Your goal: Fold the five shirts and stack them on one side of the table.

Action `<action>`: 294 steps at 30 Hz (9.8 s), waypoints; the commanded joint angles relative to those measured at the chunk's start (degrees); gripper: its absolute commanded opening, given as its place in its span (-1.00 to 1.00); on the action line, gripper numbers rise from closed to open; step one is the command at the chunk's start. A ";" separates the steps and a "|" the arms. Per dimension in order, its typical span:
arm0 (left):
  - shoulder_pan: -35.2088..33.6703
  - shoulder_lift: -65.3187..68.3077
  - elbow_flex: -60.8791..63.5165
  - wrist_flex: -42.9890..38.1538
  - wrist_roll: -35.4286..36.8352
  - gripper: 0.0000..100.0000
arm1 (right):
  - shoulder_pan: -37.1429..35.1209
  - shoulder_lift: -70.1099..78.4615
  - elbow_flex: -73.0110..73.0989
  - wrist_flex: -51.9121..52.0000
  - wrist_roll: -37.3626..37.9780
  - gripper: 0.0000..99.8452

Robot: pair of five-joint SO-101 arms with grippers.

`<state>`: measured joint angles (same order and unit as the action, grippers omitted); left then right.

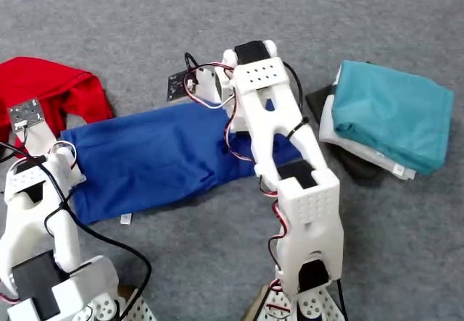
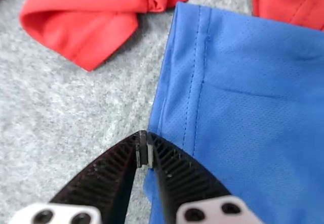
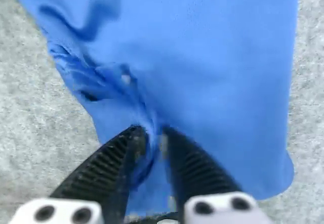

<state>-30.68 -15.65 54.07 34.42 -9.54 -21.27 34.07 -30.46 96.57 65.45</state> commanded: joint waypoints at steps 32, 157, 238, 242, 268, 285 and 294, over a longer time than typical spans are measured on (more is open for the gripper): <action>-1.49 0.66 -30.15 38.68 -0.09 -0.90 | 14.90 -44.88 49.45 -32.88 -38.77 -0.99; 56.26 46.90 -106.64 65.93 16.62 -0.96 | 45.76 -42.59 48.92 -82.29 -55.56 -0.99; 25.67 41.45 -57.49 24.44 15.30 -0.96 | 11.30 33.89 -64.75 0.26 -34.20 -0.98; 25.41 41.54 -57.41 23.56 15.30 -0.96 | 9.89 30.46 -63.34 5.89 -34.90 -0.99; 25.23 41.01 -56.18 23.21 15.30 -0.96 | 5.32 8.40 -10.42 -4.75 -37.10 -0.99; 25.23 41.01 -56.18 23.21 15.30 -0.96 | 14.99 4.62 -4.97 5.80 -33.85 -0.99; 25.23 41.01 -56.18 23.21 15.30 -0.96 | 17.98 -13.85 14.02 4.66 -31.03 -0.99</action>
<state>-6.33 27.78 -2.11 58.42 6.02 -6.33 28.62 -19.82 101.05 33.19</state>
